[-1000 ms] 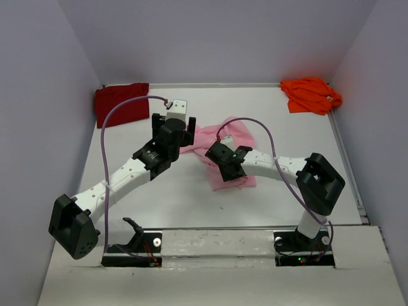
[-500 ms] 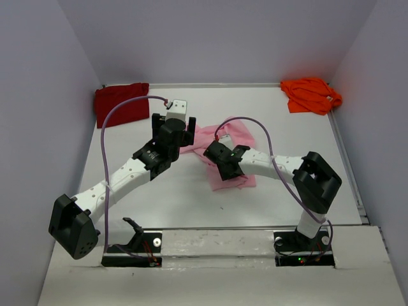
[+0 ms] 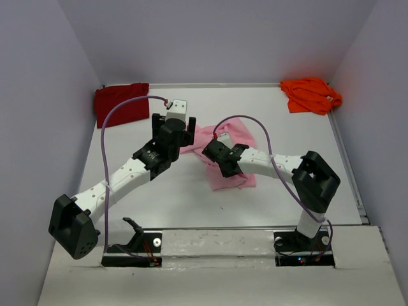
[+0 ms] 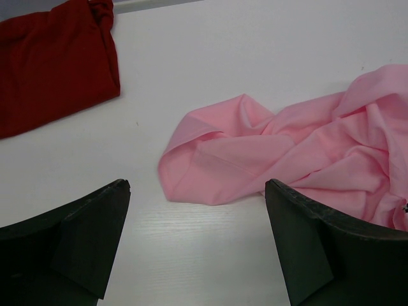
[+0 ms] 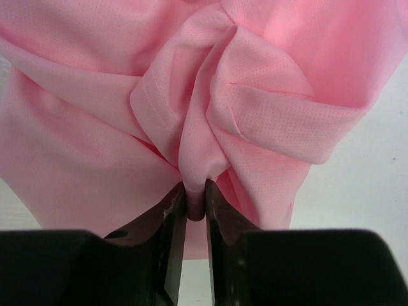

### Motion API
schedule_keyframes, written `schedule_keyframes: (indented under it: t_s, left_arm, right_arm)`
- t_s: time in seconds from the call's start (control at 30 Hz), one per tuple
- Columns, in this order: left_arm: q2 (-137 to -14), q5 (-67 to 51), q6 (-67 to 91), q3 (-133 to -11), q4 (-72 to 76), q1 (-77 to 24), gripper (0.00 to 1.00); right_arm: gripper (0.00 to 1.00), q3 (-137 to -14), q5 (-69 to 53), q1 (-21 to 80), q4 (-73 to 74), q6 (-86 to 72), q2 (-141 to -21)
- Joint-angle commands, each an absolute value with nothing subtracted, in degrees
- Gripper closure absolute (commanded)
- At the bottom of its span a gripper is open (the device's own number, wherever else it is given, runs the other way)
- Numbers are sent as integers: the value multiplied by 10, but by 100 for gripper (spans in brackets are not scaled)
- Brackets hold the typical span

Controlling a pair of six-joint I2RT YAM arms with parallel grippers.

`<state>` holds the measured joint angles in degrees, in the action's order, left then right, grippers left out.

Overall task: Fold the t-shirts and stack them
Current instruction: Move the tshirt to the center of the board

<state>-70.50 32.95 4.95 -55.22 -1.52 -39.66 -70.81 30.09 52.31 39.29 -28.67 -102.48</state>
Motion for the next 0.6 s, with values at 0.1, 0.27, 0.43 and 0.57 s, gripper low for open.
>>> schedule_keyframes:
  t_s: [0.1, 0.27, 0.43, 0.57]
  left_arm:
    - [-686, 330, 45, -549, 8, -396, 1]
    - [-687, 329, 45, -548, 8, -396, 1]
    - [-689, 328, 45, -548, 8, -396, 1]
    - [-691, 324, 44, -549, 8, -396, 1]
  right_arm:
    - [83, -727, 320, 524, 379, -289, -1028]
    - [95, -727, 322, 524, 380, -288, -1024]
    - [100, -739, 333, 524, 391, -279, -1004]
    - [100, -774, 356, 524, 411, -263, -977]
